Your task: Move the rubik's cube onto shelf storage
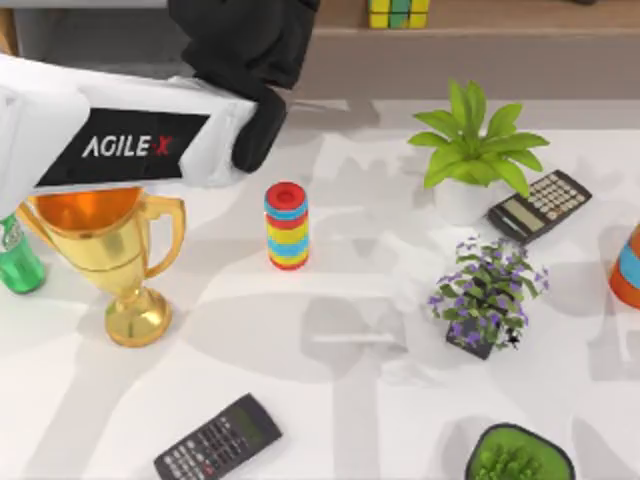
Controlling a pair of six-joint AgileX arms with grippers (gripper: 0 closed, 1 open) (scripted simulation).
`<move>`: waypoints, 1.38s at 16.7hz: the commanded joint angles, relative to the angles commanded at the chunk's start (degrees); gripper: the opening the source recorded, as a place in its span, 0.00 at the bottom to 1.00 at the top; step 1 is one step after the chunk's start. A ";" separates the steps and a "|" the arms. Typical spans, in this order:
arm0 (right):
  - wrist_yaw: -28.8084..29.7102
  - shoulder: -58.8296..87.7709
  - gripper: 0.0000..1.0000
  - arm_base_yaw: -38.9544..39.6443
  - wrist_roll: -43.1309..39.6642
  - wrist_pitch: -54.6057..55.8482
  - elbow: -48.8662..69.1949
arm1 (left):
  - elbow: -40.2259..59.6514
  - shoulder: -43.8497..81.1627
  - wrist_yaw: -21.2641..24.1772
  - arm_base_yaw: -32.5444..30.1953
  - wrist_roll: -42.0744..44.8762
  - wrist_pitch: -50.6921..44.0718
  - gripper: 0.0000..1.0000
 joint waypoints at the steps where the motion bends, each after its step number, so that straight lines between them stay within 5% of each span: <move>1: 0.00 0.00 1.00 0.00 0.00 0.00 0.00 | -3.48 -2.58 2.85 3.10 3.02 1.77 1.00; 15: 0.00 0.00 1.00 0.00 0.00 0.00 0.00 | -45.86 -17.36 39.75 63.84 43.63 17.10 1.00; 19: 0.00 0.00 1.00 0.00 0.00 0.00 0.00 | -52.01 -13.04 47.59 73.29 51.16 17.43 1.00; 23: 0.00 0.00 1.00 0.00 0.00 0.00 0.00 | -53.82 -6.77 52.65 74.24 55.21 16.07 1.00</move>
